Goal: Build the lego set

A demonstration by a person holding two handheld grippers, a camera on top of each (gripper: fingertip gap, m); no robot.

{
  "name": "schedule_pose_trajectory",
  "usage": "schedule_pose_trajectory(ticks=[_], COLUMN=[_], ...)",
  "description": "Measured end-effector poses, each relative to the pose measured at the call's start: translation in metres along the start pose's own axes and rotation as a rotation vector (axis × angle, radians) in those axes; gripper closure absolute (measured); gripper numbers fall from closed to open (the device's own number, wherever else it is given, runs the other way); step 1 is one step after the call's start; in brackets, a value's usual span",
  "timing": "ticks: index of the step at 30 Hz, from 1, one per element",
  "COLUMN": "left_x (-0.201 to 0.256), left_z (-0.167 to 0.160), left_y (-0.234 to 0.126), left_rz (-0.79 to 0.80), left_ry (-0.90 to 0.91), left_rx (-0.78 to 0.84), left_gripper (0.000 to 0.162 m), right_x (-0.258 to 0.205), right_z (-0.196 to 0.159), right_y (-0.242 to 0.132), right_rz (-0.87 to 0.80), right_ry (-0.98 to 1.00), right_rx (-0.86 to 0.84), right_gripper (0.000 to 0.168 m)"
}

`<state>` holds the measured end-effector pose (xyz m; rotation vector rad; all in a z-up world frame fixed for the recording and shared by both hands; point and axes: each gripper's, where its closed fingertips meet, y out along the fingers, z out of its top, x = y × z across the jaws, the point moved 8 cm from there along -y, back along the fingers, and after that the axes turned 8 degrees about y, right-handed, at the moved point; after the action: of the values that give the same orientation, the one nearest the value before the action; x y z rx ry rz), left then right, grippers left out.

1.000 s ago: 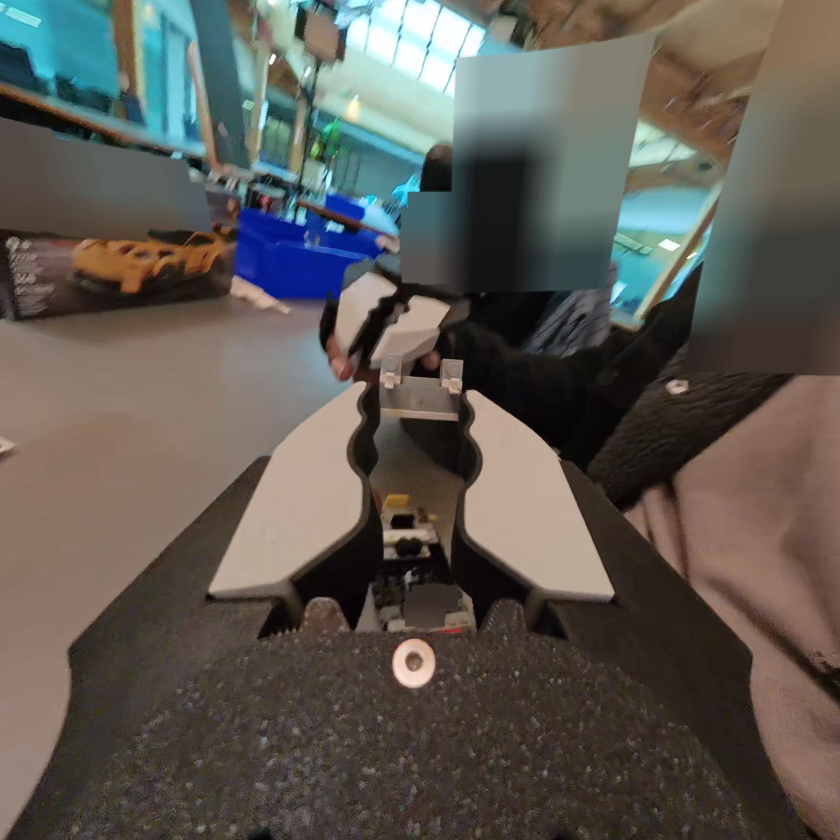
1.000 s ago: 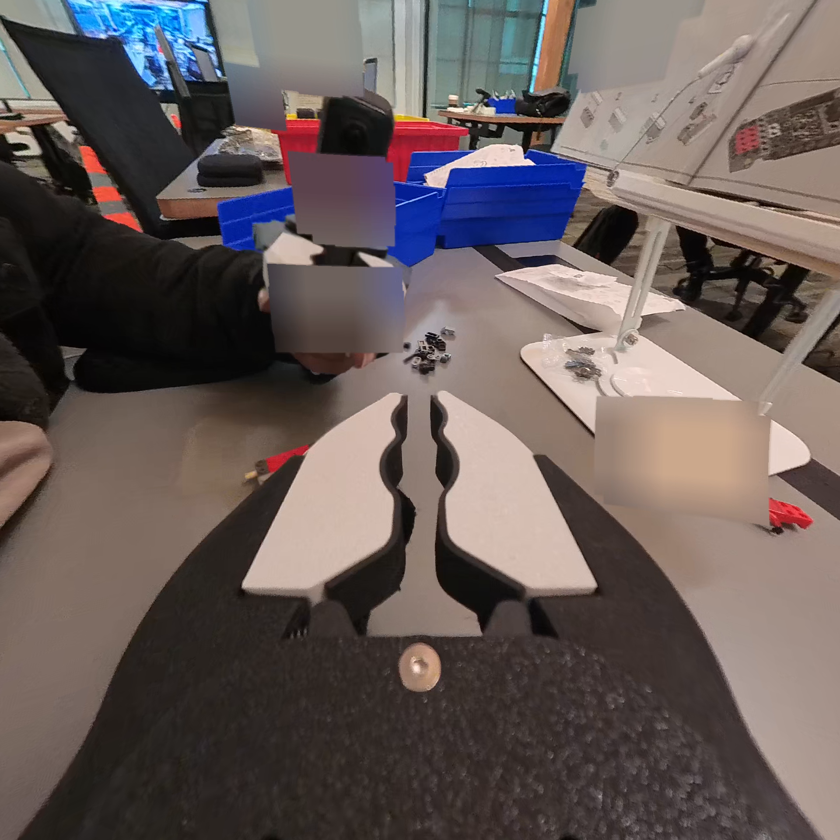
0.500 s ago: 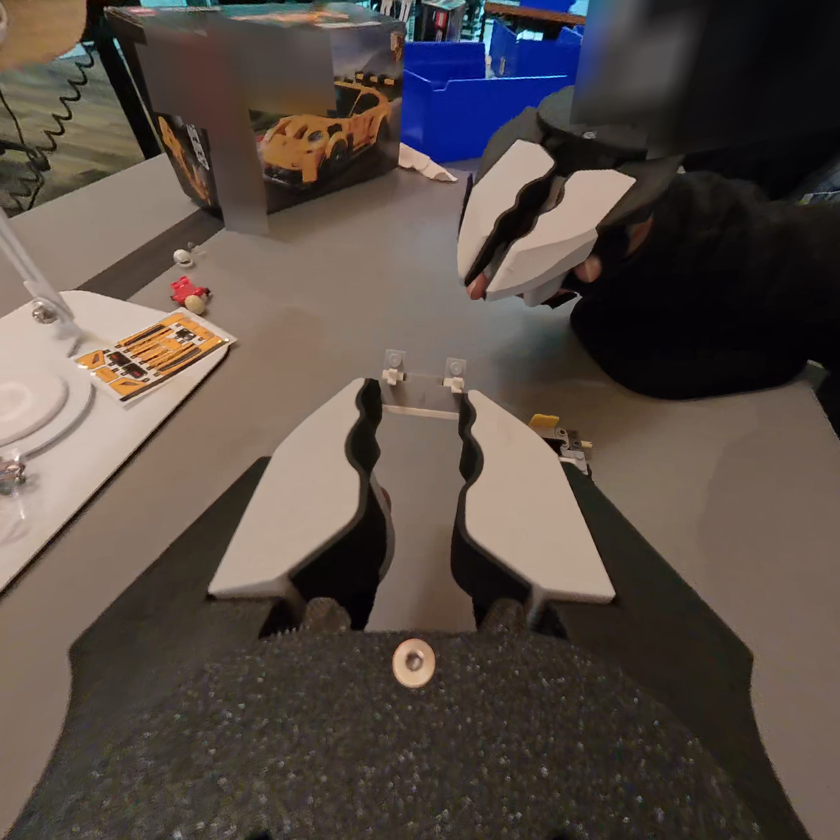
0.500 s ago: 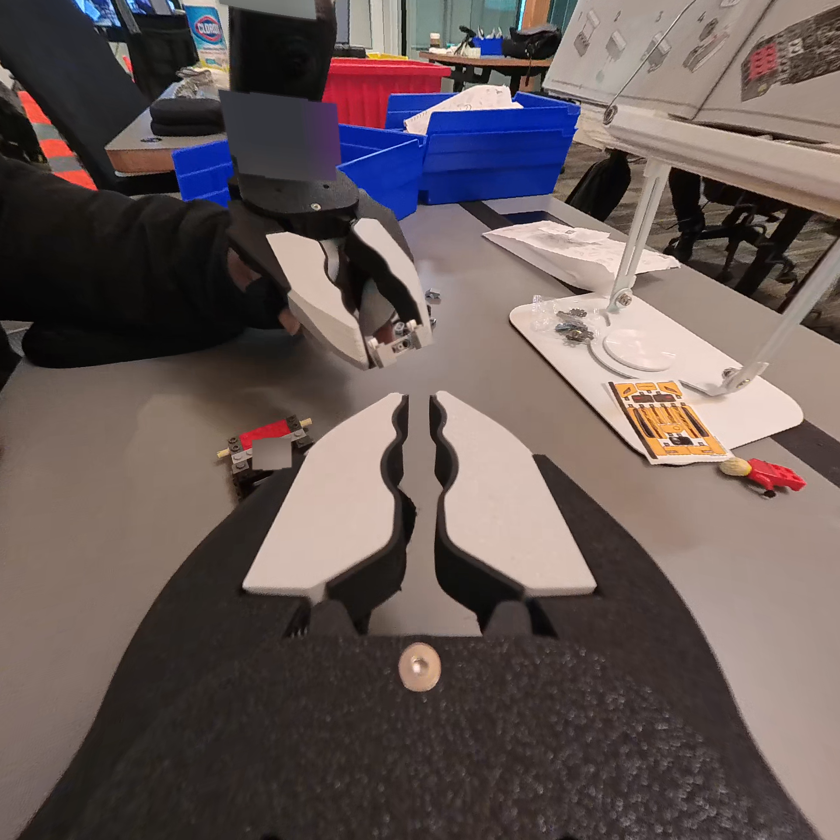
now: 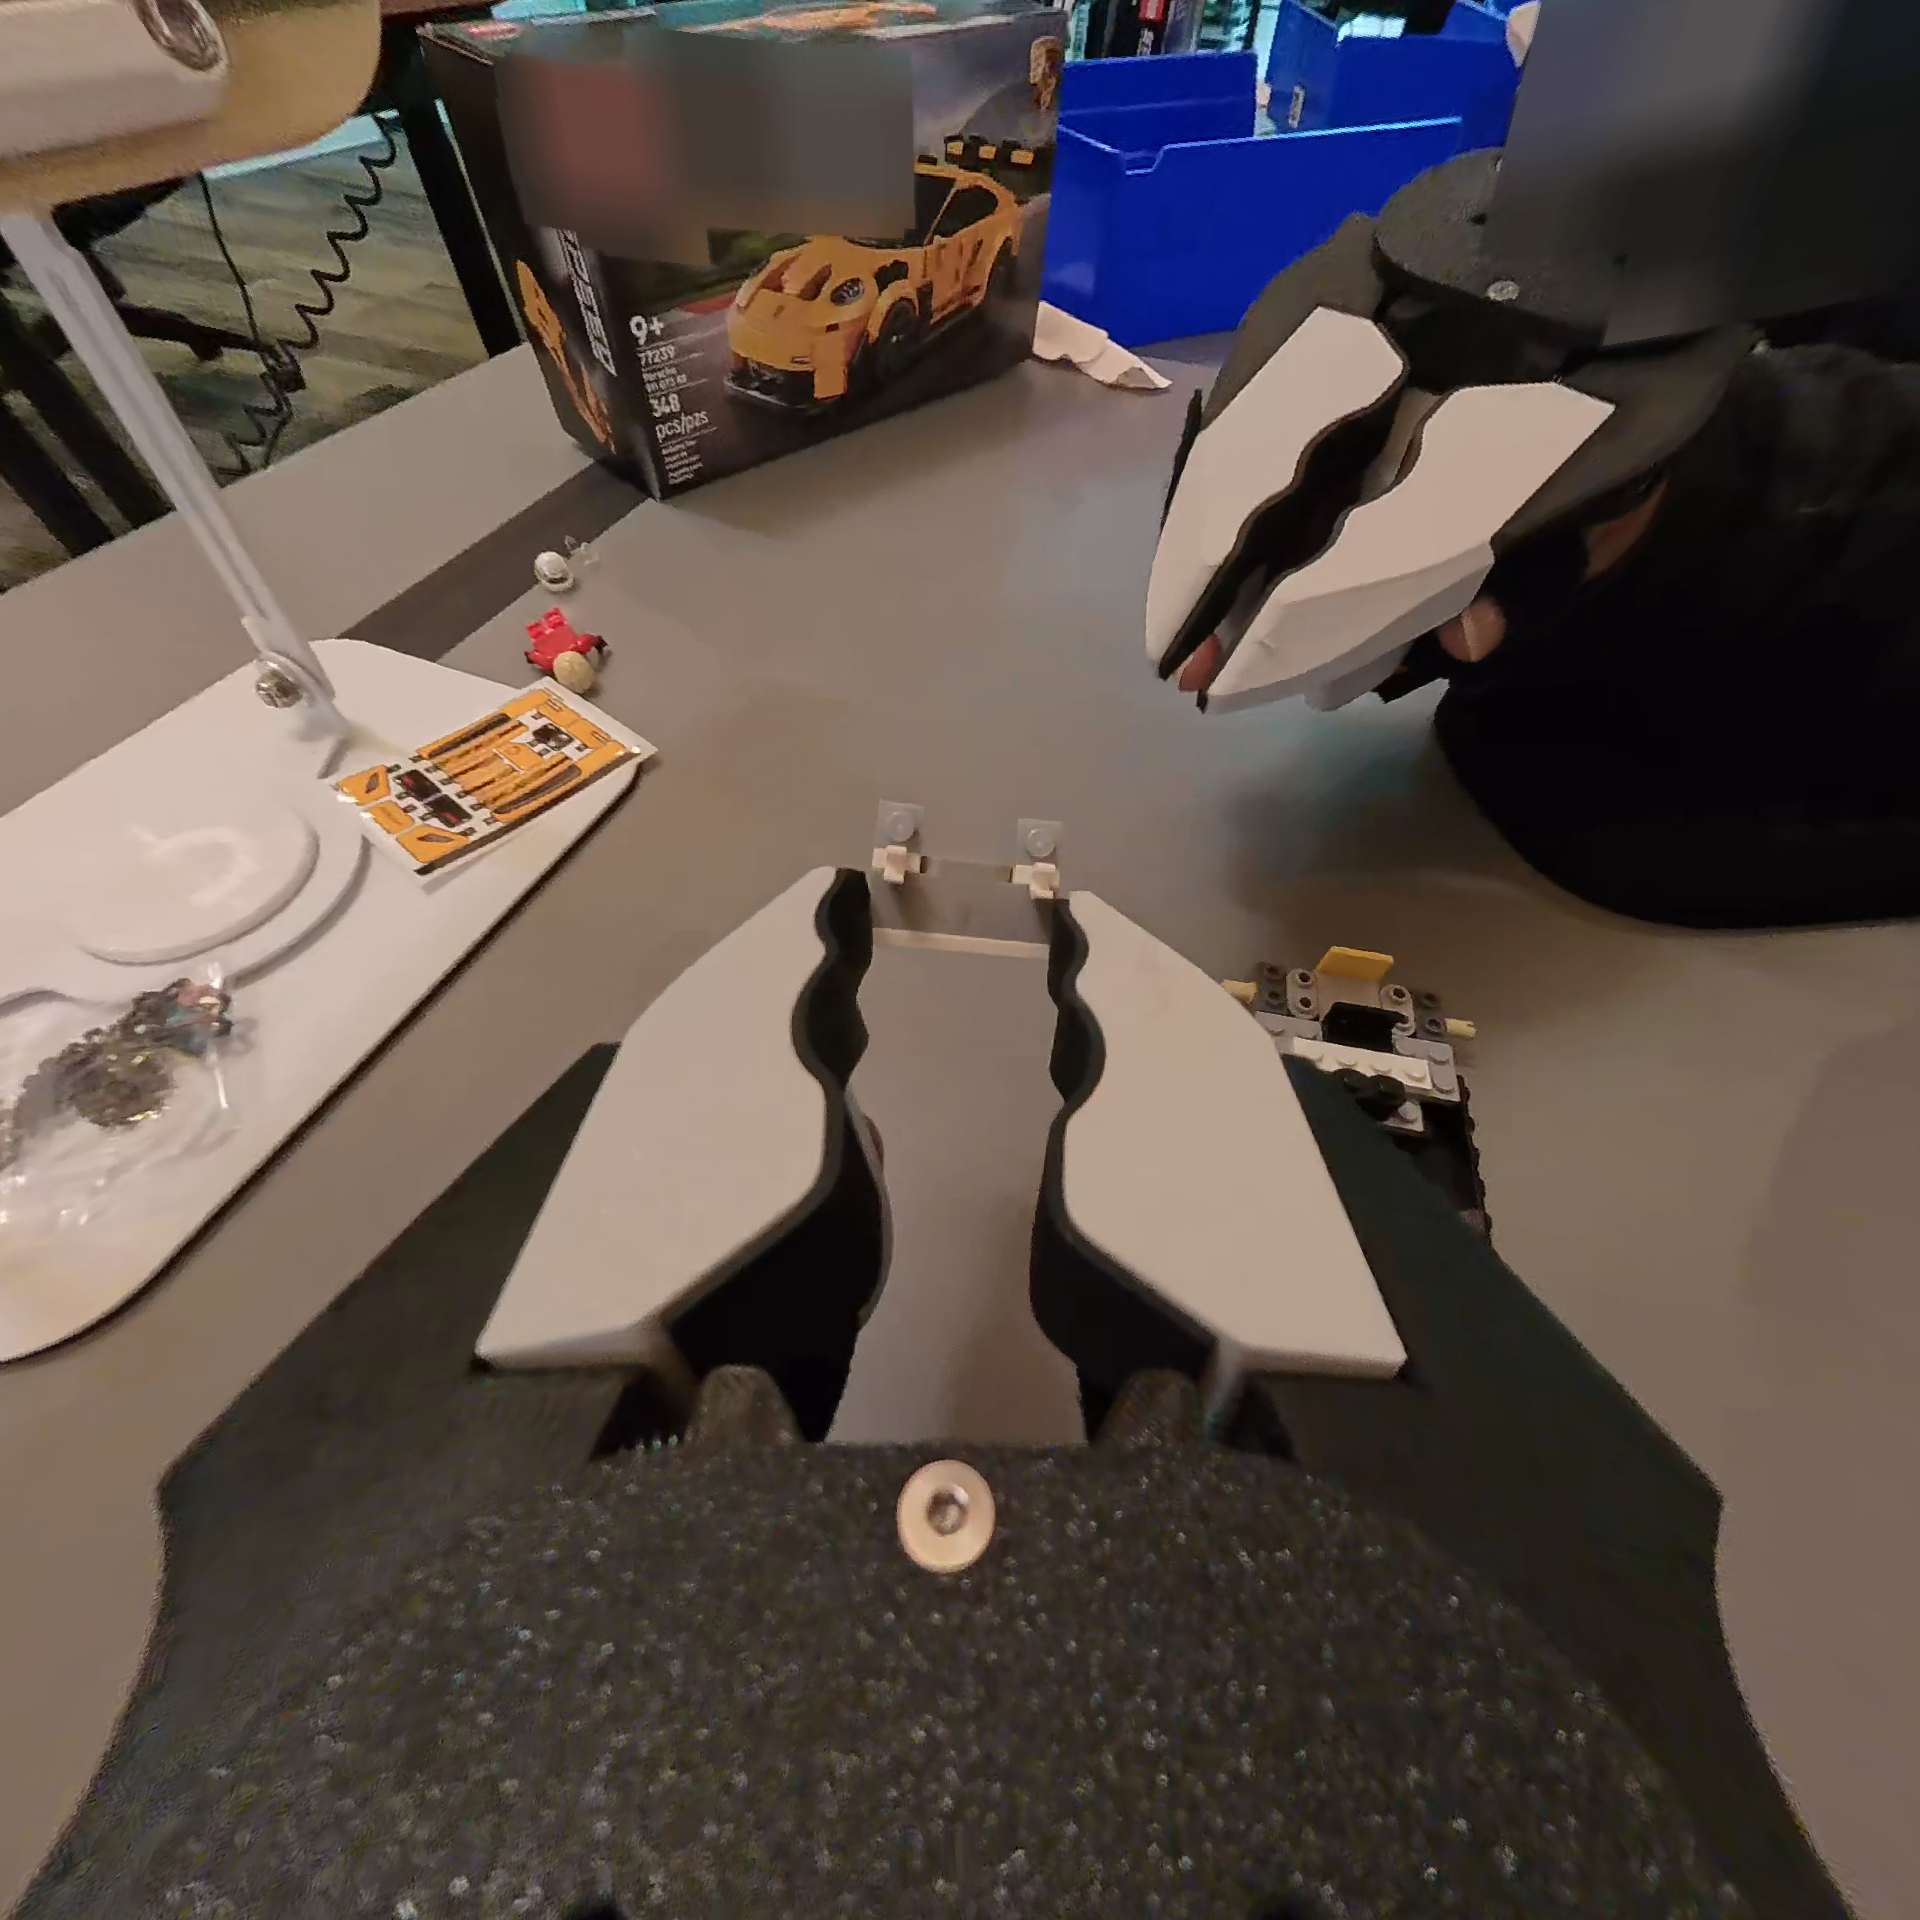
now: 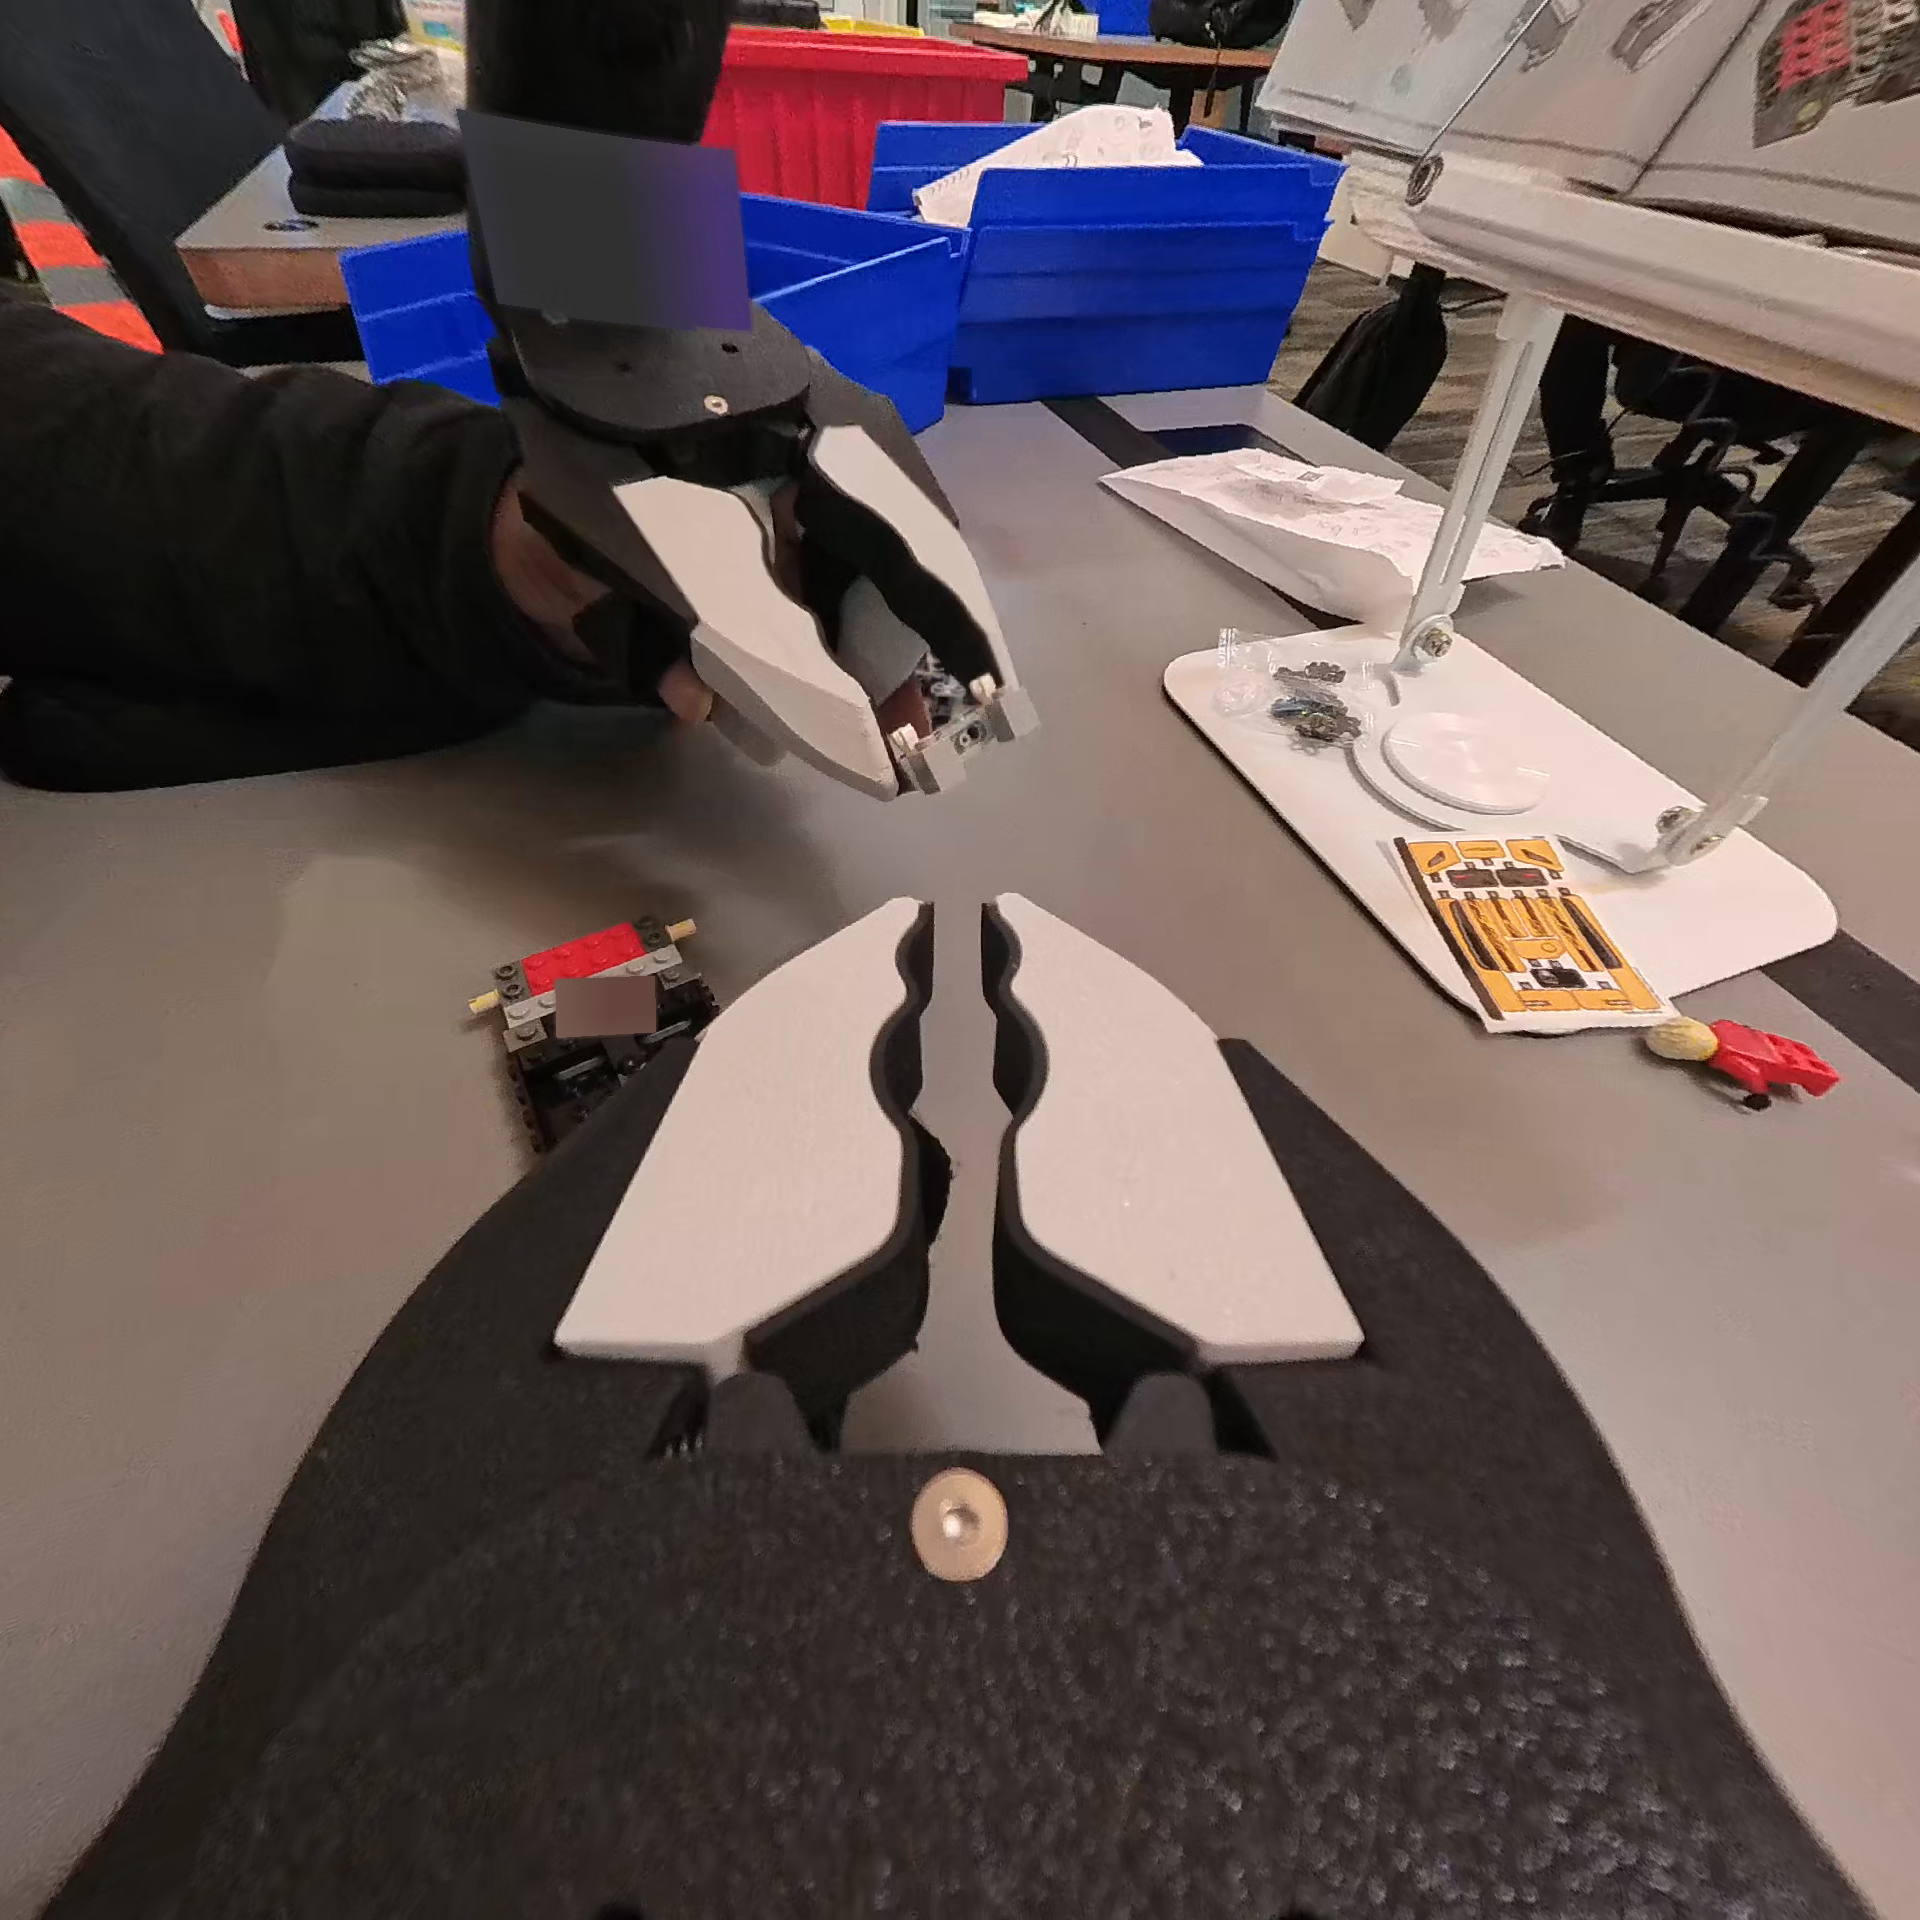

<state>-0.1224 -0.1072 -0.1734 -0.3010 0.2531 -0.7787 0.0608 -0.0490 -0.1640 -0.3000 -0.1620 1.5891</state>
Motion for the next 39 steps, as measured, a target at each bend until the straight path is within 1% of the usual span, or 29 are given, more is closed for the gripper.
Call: schedule_pose_trajectory(ticks=[6, 9, 11, 13, 16, 19, 21, 26, 30, 32, 34, 39], left_x=[0.012, 0.025, 0.036, 0.045, 0.052, 0.057, 0.061, 0.067, 0.068, 0.068, 0.067, 0.073], left_z=[0.007, 0.013, 0.018, 0.021, 0.021, 0.022, 0.022, 0.021, 0.023, 0.025, 0.027, 0.03], left_y=[0.001, 0.004, 0.006, 0.007, 0.01, 0.011, 0.013, 0.017, 0.015, 0.013, 0.01, 0.008], left_rz=[0.06, 0.131, 0.186, 0.237, 0.273, 0.29, 0.293, 0.29, 0.279, 0.294, 0.292, 0.255], left_ry=[0.161, 0.351, 0.493, 0.616, 0.711, 0.762, 0.79, 0.829, 0.83, 0.839, 0.83, 0.848], left_rx=[-0.053, -0.094, -0.114, -0.13, -0.146, -0.138, -0.14, -0.136, -0.079, -0.04, -0.017, 0.032], left_gripper=[0.128, 0.128, 0.128, 0.128, 0.128, 0.128, 0.128, 0.128, 0.128, 0.124, 0.123, 0.121], right_x=[-0.006, -0.009, -0.008, -0.008, -0.009, -0.01, -0.011, -0.015, -0.015, -0.013, -0.011, -0.016], right_z=[-0.002, -0.003, -0.003, -0.001, 0.004, 0.004, 0.002, -0.003, -0.001, -0.001, 0.0, 0.002], right_y=[0.005, 0.008, 0.01, 0.011, 0.014, 0.02, 0.023, 0.03, 0.027, 0.024, 0.021, 0.02], right_rz=[0.047, 0.074, 0.075, 0.084, 0.149, 0.22, 0.259, 0.243, 0.278, 0.333, 0.397, 0.493], right_ry=[0.013, 0.031, 0.061, 0.125, 0.288, 0.459, 0.511, 0.486, 0.494, 0.551, 0.611, 0.624], right_rx=[-0.006, -0.011, -0.017, -0.004, 0.051, 0.082, 0.082, 0.033, 0.039, 0.052, 0.07, 0.078], right_gripper=[0.16, 0.158, 0.149, 0.14, 0.136, 0.134, 0.138, 0.153, 0.154, 0.154, 0.154, 0.154])
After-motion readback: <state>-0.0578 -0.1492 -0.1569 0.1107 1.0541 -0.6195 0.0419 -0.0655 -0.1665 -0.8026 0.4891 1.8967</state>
